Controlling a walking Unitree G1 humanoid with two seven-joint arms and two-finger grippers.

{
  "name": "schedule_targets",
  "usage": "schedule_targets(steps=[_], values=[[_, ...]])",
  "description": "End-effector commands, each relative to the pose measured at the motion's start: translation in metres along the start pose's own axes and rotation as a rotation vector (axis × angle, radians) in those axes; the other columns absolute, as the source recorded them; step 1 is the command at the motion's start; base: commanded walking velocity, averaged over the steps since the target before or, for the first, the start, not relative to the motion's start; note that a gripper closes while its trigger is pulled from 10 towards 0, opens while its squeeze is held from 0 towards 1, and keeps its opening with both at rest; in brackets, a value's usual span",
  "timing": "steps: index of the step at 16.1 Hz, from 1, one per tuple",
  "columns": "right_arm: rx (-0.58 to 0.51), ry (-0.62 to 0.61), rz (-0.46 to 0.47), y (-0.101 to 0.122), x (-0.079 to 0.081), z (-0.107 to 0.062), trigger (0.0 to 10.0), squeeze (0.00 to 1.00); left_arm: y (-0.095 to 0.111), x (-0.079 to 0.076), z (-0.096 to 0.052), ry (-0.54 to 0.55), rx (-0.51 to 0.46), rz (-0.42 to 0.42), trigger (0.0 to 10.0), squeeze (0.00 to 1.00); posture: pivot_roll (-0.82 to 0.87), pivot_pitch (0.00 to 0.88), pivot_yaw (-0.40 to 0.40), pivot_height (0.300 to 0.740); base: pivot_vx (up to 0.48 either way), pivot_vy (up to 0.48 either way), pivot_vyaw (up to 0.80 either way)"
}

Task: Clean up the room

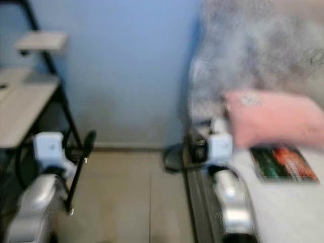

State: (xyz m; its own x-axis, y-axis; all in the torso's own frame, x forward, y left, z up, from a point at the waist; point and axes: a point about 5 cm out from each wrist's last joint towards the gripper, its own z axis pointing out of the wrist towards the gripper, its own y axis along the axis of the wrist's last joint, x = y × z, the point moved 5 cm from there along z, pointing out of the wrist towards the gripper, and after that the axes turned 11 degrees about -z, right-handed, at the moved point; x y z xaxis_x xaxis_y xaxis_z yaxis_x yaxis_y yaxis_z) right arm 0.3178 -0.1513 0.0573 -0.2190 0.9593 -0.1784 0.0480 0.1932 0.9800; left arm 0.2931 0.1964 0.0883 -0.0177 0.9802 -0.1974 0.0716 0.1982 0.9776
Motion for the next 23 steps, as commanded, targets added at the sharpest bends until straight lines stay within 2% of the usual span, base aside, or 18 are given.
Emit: schedule_targets(steps=[1,7,11,16,18,23], values=[[0.017,-0.023,-0.015,-0.004,-0.013,-0.003,10.0,0.00,0.003,-0.009,0.003,-0.029,-0.011,0.001,10.0,0.00,0.04,0.000,-0.044,0.740,0.461,0.000,0.00],[0.024,-0.022,-0.021,-0.007,-0.013,-0.004,10.0,0.00,0.005,-0.011,0.004,-0.057,-0.016,0.018,10.0,0.00,0.05,0.000,-0.042,0.740,0.461,0.000,0.00],[0.034,-0.022,-0.009,-0.012,-0.011,-0.008,10.0,0.00,-0.001,-0.022,-0.003,-0.067,-0.006,0.006,10.0,0.00,0.04,0.000,-0.037,0.740,0.461,0.000,0.00],[0.044,-0.011,-0.010,-0.014,-0.009,-0.008,10.0,0.00,0.001,-0.018,-0.002,-0.063,-0.008,0.019,10.0,0.00,0.05,0.000,-0.040,0.740,0.461,0.000,0.00],[0.059,-0.003,-0.022,-0.017,-0.008,-0.009,10.0,0.00,0.005,-0.015,-0.001,-0.045,-0.031,0.051,10.0,0.00,0.05,0.000,-0.042,0.740,0.000,0.000,0.00],[0.056,-0.008,-0.025,-0.016,-0.007,-0.009,10.0,0.00,0.004,-0.017,-0.001,-0.048,-0.027,0.056,10.0,0.00,0.05,0.000,-0.038,0.740,0.000,0.000,0.00]])
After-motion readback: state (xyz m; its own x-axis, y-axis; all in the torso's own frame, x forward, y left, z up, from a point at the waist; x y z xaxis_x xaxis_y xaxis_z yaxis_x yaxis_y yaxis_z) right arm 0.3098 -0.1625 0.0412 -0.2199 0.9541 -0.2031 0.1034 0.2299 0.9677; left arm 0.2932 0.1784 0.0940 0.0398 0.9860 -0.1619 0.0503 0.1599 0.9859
